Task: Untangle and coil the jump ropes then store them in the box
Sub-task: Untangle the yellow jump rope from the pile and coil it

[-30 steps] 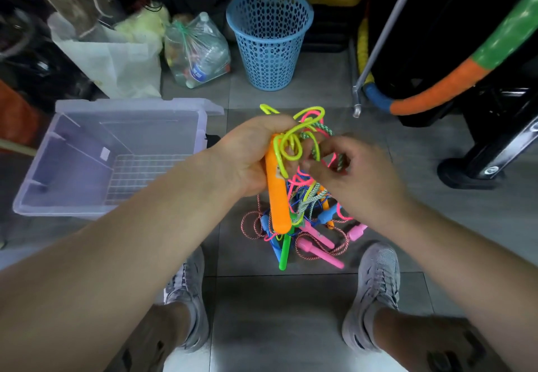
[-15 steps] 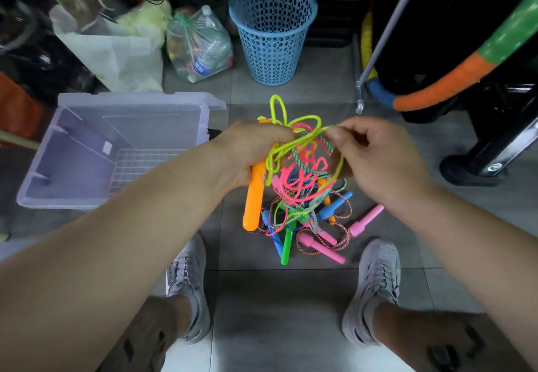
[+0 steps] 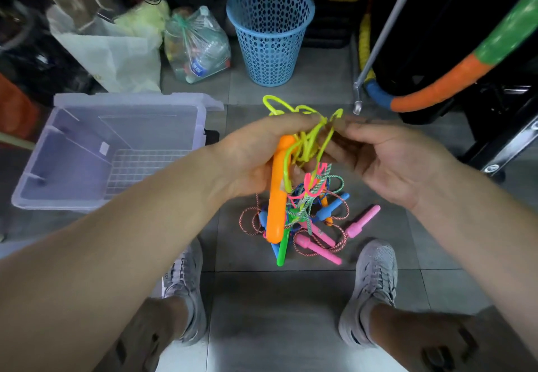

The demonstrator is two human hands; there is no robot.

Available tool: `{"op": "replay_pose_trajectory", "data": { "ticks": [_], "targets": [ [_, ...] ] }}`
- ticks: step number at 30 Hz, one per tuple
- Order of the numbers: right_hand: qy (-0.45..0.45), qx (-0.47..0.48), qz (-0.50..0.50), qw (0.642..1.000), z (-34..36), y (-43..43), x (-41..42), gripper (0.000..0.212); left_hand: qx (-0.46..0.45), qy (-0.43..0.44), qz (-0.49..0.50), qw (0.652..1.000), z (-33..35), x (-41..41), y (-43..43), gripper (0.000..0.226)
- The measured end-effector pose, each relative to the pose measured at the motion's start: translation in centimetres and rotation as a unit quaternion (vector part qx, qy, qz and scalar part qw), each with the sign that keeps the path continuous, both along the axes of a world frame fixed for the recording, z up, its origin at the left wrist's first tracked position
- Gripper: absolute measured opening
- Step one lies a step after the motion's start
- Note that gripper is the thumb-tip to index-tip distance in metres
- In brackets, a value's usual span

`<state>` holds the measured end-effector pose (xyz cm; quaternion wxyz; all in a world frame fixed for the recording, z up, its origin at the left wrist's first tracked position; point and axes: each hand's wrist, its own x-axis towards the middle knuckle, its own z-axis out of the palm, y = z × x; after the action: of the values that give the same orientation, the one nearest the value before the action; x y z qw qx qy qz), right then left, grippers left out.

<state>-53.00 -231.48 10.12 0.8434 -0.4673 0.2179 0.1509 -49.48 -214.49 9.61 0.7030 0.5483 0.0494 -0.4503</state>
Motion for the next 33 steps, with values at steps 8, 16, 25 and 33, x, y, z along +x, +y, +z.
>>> {"op": "replay_pose_trajectory", "data": {
  "ticks": [8,16,25,33],
  "targets": [
    [0.008,-0.130,-0.032,0.991,0.0,-0.2,0.0,0.018,0.189,-0.205,-0.064,0.958,-1.6,-0.7,-0.2,0.046],
    [0.018,-0.056,-0.074,0.995,0.0,-0.3,0.0,0.009,0.175,-0.231,-0.030,0.957,-1.5,-1.6,-0.5,0.042],
    [-0.179,-0.471,0.208,0.839,-2.9,1.1,-2.7,0.006,-0.067,0.036,0.136,0.988,0.7,1.0,0.7,0.026],
    [-0.130,-0.209,0.002,0.969,0.0,0.3,-0.7,0.017,0.048,-0.084,0.017,0.995,-0.8,0.0,1.1,0.019]
  ]
}}
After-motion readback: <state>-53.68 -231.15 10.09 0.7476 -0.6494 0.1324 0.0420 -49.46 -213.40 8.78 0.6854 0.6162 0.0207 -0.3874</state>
